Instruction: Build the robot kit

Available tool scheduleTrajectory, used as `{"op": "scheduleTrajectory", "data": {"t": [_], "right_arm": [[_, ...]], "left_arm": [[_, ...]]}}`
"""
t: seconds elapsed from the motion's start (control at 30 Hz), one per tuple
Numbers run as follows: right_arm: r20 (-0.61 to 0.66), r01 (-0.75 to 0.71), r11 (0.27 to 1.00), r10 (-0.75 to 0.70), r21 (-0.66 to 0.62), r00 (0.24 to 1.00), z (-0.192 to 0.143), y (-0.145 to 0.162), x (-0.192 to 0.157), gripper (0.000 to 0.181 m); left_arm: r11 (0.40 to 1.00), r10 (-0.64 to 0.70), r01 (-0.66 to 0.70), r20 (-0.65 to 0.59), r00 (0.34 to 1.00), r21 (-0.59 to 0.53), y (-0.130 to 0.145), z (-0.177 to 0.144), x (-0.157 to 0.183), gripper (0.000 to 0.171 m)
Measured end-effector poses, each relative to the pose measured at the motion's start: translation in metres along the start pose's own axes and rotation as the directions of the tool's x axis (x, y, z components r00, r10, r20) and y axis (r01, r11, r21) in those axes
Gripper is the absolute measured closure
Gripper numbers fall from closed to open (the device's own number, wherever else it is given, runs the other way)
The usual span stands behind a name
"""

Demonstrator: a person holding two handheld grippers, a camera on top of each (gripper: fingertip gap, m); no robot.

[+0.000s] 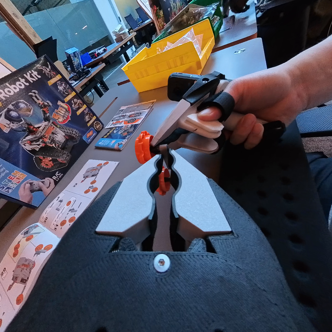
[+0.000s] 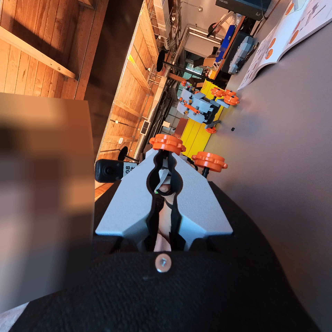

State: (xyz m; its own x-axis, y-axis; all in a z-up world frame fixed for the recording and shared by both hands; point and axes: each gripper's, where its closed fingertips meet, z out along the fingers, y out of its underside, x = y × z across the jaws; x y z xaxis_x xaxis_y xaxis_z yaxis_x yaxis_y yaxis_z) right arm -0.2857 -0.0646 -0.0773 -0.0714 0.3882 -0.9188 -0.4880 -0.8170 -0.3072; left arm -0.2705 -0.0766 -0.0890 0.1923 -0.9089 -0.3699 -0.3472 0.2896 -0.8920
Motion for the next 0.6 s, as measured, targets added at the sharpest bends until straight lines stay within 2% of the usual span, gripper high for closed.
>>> {"op": "scheduleTrajectory", "data": {"t": [0.33,0.43,0.53,0.6], "right_arm": [[0.039,0.109,0.994,-0.109,0.012,0.993,-0.001,-0.002,-0.012,0.176],[0.057,0.106,0.994,-0.108,0.036,0.992,-0.001,-0.006,-0.015,0.176],[0.088,0.041,0.995,-0.050,0.096,0.995,-0.007,-0.019,-0.016,0.175],[0.097,0.007,0.993,-0.019,0.117,0.995,-0.009,-0.024,-0.014,0.176]], "left_arm": [[0.988,0.143,-0.148,0.096,0.985,0.038,-0.008,-0.004,0.001,0.166],[0.986,0.134,-0.145,0.123,0.983,0.085,-0.016,-0.011,-0.002,0.168],[0.966,0.136,-0.176,0.205,0.969,0.191,-0.035,-0.027,-0.010,0.169],[0.954,0.127,-0.190,0.260,0.957,0.233,-0.042,-0.034,-0.016,0.158]]}}
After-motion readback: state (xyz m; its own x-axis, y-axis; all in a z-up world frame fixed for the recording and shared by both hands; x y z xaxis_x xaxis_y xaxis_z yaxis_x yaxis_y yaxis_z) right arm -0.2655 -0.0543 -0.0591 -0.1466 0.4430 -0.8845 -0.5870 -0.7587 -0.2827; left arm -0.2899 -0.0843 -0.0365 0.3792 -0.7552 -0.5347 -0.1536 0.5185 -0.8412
